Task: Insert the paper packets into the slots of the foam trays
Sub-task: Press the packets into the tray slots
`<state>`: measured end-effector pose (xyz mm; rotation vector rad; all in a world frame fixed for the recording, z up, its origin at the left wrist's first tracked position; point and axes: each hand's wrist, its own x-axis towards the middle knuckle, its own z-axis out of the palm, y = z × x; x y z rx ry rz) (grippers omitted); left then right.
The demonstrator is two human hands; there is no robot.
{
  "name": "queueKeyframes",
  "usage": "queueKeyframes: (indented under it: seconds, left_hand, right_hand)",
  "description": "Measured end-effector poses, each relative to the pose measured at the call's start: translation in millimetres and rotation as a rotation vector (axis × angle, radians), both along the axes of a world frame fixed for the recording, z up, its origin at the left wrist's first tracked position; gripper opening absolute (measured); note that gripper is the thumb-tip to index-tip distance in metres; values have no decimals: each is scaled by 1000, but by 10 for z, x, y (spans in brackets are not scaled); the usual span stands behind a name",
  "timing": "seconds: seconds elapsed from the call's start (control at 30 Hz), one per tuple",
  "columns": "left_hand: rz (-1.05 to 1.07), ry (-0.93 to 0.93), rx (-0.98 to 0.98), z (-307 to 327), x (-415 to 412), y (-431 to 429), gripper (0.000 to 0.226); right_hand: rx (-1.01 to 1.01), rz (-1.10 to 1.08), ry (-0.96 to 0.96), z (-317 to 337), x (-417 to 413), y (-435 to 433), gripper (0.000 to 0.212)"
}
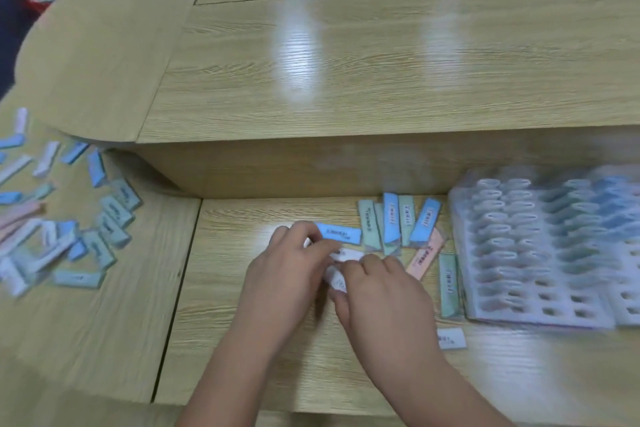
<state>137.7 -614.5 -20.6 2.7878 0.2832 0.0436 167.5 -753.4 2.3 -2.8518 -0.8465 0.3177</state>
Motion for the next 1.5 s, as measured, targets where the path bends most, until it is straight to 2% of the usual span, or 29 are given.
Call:
queueKeyframes:
  seconds: [0.2, 0.3, 0.43, 0.47, 0.57, 0.7, 0.77, 0.9, 1.0, 1.2, 1.3, 1.4, 1.5]
  left_hand:
    - [73, 78, 24, 52, 84, 122, 18]
    - [100, 78, 13, 116, 93, 137, 21]
    - [144, -21, -207, 240, 39, 10, 10]
    - [150, -73, -273, 290, 9, -90, 5]
    - [120, -186, -453, 493, -46, -517, 12]
    - [2, -249, -702, 642, 13, -1142, 4]
    - [-19, -269, -752, 629, 56, -1378, 13]
    - [15, -260, -640, 549, 145, -1709, 21]
    - [38, -238, -588, 469, 217, -1836, 18]
    - [91, -244, -472, 347, 255, -1918, 14]
    - [95, -234, -480, 327, 256, -1951, 8]
    - [44, -244, -359, 326, 270, -1984, 20]
    - [41, -156, -277, 354, 308, -2033, 26]
  right_hand:
    - [173, -70, 48, -79, 68, 36, 14]
    - [393, -44, 167, 2, 105, -88, 11]
    - [615, 20, 184, 208, 124, -556, 22]
    - [665, -4, 165, 258, 111, -721, 24]
    - [761, -149, 87, 363, 99, -1243, 30]
    - [725, -261, -47, 386, 163, -1885, 19]
    - [760, -297, -27, 340, 245, -2104, 11]
    - [702, -255, -64, 234, 441, -2257, 12]
    - [666, -202, -75, 155, 555, -2243, 20]
    - [590, -117, -130, 75, 647, -2187, 19]
    - [518, -71, -195, 74, 665, -2211, 19]
    - [495, 17, -294, 25, 654, -2215, 18]
    - [495, 61, -357, -34, 649, -2185, 23]
